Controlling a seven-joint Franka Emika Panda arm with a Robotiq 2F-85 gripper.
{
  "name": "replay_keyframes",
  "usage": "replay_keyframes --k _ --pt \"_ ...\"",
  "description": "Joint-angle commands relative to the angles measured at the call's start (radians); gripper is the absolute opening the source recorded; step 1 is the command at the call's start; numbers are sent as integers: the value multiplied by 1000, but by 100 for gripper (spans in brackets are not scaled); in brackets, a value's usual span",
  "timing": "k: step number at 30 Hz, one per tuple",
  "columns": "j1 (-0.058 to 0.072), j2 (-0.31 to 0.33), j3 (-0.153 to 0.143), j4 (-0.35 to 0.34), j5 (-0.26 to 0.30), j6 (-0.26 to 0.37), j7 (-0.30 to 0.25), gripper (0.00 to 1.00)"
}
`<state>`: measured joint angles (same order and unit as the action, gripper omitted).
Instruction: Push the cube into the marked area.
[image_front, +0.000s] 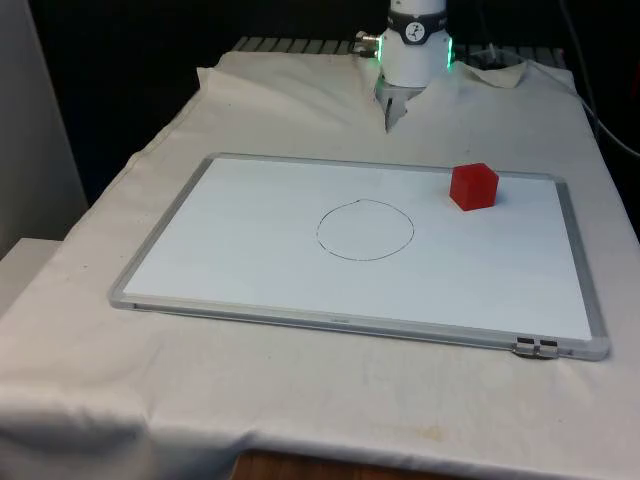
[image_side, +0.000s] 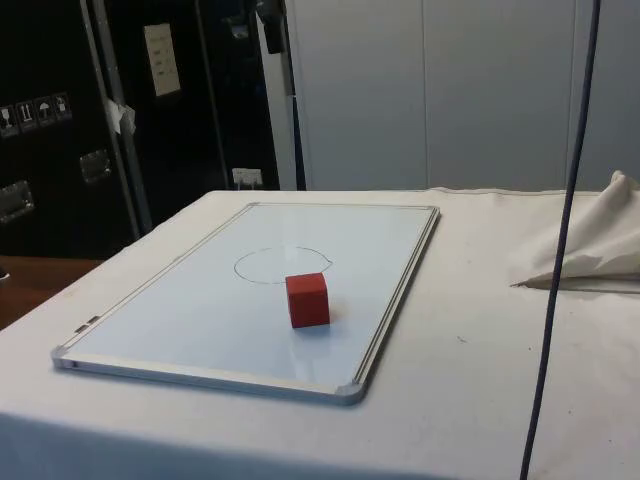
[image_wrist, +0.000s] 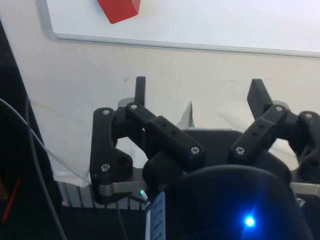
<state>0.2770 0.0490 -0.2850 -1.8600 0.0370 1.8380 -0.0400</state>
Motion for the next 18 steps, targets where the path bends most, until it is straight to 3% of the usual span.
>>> replay_keyframes --k 1,5,6,9,10,16,17,18 --pt "0 0 0 -1 0 0 0 99" --pt "0 0 0 0 0 0 0 73" --pt "0 0 0 0 0 0 0 73" --pt "0 0 0 0 0 0 0 57" --pt "0 0 0 0 0 0 0 47" --pt "0 0 0 0 0 0 0 19" --pt "0 0 0 0 0 0 0 19" --pt "1 -6 1 -6 1 4 -1 9"
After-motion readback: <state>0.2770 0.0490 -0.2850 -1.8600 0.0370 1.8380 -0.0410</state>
